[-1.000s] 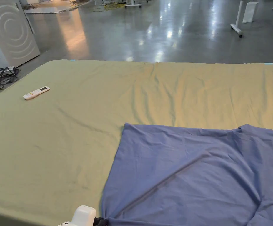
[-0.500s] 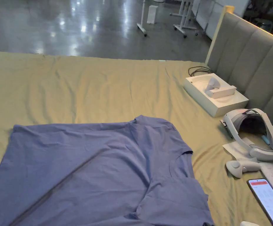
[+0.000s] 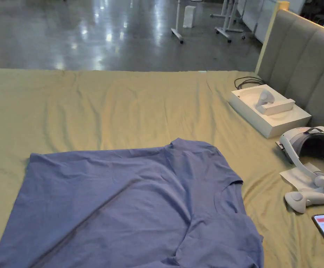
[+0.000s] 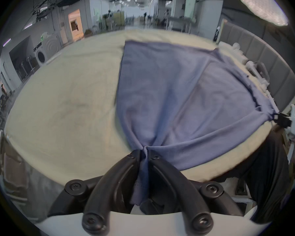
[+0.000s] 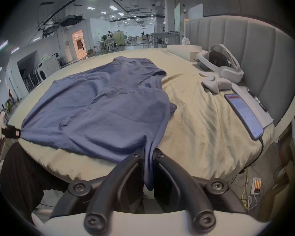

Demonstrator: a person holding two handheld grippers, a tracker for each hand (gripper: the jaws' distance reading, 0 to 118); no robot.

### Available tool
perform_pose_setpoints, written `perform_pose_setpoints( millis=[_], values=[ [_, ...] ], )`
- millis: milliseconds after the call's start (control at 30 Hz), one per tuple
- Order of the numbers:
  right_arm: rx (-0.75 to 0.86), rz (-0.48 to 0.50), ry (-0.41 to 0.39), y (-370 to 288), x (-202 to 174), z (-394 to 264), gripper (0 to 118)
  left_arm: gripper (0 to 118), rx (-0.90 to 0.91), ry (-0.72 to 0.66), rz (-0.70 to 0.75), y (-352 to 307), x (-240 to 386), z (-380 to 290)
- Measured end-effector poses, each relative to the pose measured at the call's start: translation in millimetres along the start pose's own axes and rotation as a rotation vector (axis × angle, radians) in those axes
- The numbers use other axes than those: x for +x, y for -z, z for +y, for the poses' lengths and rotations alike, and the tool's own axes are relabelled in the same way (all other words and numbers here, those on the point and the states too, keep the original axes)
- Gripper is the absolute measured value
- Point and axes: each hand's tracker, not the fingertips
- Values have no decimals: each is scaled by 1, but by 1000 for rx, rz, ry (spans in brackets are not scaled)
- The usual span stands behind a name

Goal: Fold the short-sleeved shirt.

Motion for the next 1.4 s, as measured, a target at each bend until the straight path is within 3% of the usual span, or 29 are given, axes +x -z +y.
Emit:
perform_pose_setpoints(
  millis=[33, 133, 200, 300, 567, 700, 833, 1000, 1167, 1200, 1267, 1300, 1333, 1400],
  values=[
    [3, 2, 6, -4, 2, 0, 8, 9, 50, 14, -35, -10, 1, -5],
    [56, 22, 91, -20, 13, -1, 8, 9, 70, 46, 76, -26, 5, -12],
    [90, 36, 138, -29, 20, -2, 8, 9, 110, -13, 43, -36, 0, -18],
    [107, 32, 112, -37, 19, -5, 7, 9, 137, -99, -39, -41, -21, -22],
    [91, 30, 59, -47, 21, 0, 7, 9, 99, 21, -23, -42, -23, -13],
    [128, 45, 69, -39, 26, 38, 7, 9, 81, 25, -33, -39, -21, 14],
    [149, 60, 43, 1, 21, 108, 8, 9, 25, 8, 1, -4, -29, 63],
    [40, 81, 51, 98, 18, 180, 8, 9, -43, -140, -11, 69, -58, 122],
    [-105, 69, 77, 169, 13, 201, 8, 12, -73, -239, 5, 127, -69, 155],
    [-129, 47, 70, 179, 13, 195, 8, 20, -81, -238, 17, 137, -70, 158],
    [-146, 48, 68, 190, 14, 187, 8, 62, -98, -172, 77, 147, -69, 164],
    [-143, 55, 64, 190, 17, 183, 12, 77, -104, -138, 73, 145, -68, 164],
    [-137, 52, 66, 177, 11, 178, 30, 86, -91, -108, 52, 139, -67, 167],
    [-102, 79, 88, 160, 17, 177, 57, 86, -61, -82, 44, 119, -64, 172]
  ],
)
